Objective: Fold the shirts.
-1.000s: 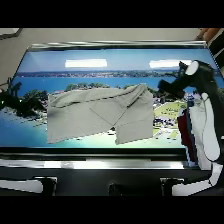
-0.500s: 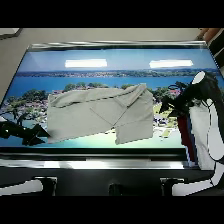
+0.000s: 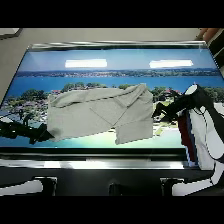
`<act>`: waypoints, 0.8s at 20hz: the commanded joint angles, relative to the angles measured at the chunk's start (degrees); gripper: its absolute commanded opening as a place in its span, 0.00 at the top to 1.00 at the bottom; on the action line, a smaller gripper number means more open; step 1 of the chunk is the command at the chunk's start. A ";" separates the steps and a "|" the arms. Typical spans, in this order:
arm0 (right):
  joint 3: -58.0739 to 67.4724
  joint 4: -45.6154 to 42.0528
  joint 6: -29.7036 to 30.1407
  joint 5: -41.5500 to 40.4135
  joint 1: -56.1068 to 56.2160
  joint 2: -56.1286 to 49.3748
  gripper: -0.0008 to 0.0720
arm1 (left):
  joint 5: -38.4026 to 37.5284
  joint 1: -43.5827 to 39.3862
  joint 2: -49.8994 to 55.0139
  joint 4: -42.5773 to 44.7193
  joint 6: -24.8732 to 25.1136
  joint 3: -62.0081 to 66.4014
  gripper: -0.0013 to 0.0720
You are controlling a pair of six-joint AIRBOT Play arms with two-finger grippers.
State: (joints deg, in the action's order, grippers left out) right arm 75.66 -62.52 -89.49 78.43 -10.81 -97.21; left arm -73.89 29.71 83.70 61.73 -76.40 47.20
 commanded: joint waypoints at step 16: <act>38.38 -9.70 7.52 -24.17 3.50 31.10 0.91 | 12.48 -0.44 -22.38 -9.40 1.51 66.62 0.94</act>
State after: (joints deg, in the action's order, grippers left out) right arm 102.74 -62.02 -82.52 64.10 -7.29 -78.30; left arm -68.31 29.17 67.13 53.69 -74.15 93.25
